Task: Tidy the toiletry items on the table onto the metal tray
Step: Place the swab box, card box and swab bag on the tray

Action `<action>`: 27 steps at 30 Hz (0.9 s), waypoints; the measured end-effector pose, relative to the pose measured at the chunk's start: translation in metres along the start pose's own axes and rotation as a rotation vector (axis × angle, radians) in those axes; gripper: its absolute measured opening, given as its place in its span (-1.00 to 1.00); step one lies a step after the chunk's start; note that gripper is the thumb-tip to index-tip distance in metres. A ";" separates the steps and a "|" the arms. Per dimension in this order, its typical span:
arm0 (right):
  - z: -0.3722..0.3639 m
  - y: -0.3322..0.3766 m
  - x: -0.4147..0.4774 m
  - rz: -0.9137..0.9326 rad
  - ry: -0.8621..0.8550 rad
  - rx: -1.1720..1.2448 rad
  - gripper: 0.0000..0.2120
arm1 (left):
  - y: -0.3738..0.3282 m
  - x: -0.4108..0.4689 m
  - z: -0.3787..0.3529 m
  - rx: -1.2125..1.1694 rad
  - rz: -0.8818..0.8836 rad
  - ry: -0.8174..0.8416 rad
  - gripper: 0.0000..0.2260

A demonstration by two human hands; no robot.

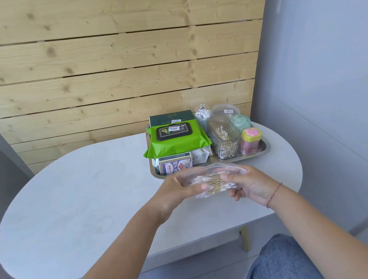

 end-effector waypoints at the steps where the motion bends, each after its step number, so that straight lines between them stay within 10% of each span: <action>1: 0.004 -0.001 0.001 -0.016 -0.032 0.022 -0.76 | -0.005 0.001 -0.001 0.047 -0.024 -0.023 -0.58; 7: 0.031 0.019 0.008 0.017 -0.266 -0.028 -0.77 | -0.060 0.011 -0.002 0.801 -0.245 -0.458 -0.65; 16: 0.035 0.089 0.013 0.508 -0.240 -1.282 -0.46 | -0.093 0.030 -0.011 1.051 -0.319 -0.625 -0.70; 27: 0.012 0.088 0.001 0.853 -0.477 -1.712 -0.64 | -0.089 0.018 -0.040 1.524 -0.430 -0.903 -0.77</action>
Point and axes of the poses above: each hand's wrist, its own x-axis towards the middle knuckle, its own z-axis out of the back of the hand, y = z × x, the point moved 10 cm from there along x, towards the middle knuckle, and after that the axes turned 12 degrees about z, right-handed, at the moved point
